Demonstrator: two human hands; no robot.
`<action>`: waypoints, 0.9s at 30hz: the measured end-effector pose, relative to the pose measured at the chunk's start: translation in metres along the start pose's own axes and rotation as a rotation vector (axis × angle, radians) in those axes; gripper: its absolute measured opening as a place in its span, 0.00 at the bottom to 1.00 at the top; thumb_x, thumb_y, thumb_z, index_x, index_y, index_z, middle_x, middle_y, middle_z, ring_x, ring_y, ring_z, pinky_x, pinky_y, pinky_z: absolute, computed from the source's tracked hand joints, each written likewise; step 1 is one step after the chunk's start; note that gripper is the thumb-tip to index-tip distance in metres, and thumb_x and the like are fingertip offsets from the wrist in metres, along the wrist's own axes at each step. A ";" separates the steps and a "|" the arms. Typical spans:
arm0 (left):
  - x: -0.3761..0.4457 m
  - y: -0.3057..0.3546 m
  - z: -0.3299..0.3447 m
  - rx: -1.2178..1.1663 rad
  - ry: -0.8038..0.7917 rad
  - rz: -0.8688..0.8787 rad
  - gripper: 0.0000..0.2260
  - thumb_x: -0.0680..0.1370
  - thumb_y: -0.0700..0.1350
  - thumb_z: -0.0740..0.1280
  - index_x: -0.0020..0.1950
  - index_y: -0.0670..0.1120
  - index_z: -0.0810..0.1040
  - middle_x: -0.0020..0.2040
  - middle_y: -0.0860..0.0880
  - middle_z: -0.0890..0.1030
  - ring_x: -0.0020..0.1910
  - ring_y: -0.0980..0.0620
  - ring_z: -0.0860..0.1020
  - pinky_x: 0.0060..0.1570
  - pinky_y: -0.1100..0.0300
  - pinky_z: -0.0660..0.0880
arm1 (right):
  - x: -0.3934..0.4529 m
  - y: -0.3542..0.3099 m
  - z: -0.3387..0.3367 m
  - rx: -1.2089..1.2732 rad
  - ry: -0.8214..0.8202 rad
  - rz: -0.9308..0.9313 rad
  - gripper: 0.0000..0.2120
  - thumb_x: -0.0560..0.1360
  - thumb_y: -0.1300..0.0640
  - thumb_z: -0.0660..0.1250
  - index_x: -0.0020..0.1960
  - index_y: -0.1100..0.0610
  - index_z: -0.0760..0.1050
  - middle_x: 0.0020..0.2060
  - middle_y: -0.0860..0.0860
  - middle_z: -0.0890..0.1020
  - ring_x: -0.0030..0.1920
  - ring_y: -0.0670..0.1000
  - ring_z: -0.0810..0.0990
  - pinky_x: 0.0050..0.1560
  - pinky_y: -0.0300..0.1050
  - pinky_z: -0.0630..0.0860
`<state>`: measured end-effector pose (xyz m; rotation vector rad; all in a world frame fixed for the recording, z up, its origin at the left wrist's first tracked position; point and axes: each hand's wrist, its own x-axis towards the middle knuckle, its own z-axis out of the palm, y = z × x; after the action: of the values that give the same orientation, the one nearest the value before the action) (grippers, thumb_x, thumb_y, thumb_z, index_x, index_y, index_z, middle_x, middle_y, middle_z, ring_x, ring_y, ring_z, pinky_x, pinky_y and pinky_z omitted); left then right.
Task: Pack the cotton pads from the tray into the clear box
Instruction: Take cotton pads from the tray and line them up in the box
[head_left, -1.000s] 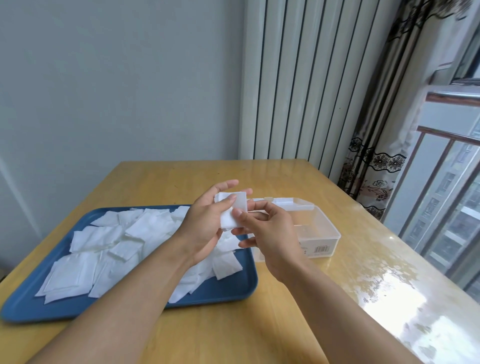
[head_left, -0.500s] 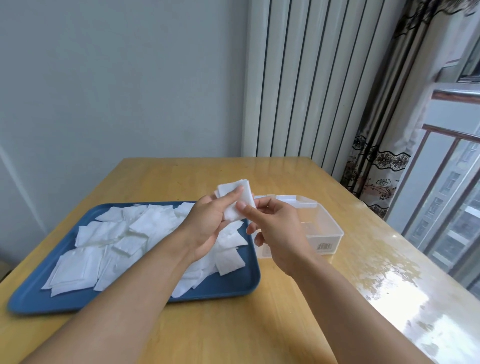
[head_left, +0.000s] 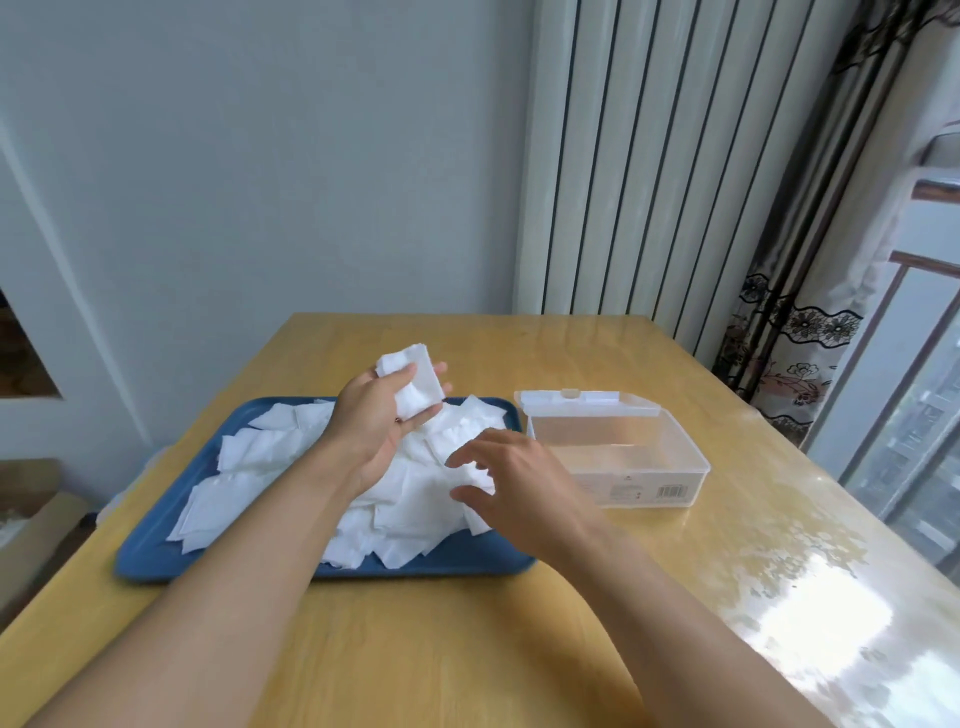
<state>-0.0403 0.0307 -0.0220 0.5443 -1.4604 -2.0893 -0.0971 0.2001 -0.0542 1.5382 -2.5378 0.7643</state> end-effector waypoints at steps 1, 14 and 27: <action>-0.002 0.002 -0.008 0.005 0.004 -0.002 0.08 0.85 0.39 0.60 0.60 0.43 0.78 0.56 0.43 0.86 0.57 0.43 0.84 0.63 0.47 0.78 | 0.001 -0.005 0.004 0.031 -0.010 -0.001 0.16 0.80 0.47 0.68 0.66 0.49 0.79 0.59 0.45 0.80 0.60 0.46 0.76 0.54 0.37 0.69; -0.014 -0.021 -0.040 -0.045 -0.135 -0.058 0.12 0.86 0.40 0.58 0.67 0.39 0.74 0.60 0.42 0.85 0.62 0.43 0.82 0.70 0.44 0.73 | 0.010 -0.020 0.027 0.250 -0.076 0.252 0.11 0.72 0.47 0.75 0.42 0.49 0.73 0.37 0.42 0.77 0.38 0.43 0.73 0.36 0.39 0.68; -0.036 -0.022 -0.022 0.008 -0.270 -0.154 0.14 0.86 0.44 0.59 0.67 0.40 0.77 0.63 0.39 0.83 0.58 0.43 0.83 0.61 0.45 0.79 | 0.005 0.000 -0.002 0.664 0.208 0.161 0.09 0.76 0.60 0.74 0.52 0.47 0.80 0.40 0.41 0.85 0.38 0.47 0.81 0.42 0.52 0.79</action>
<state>-0.0036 0.0430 -0.0488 0.4003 -1.6203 -2.3518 -0.0996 0.1970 -0.0508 1.2822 -2.3886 1.8208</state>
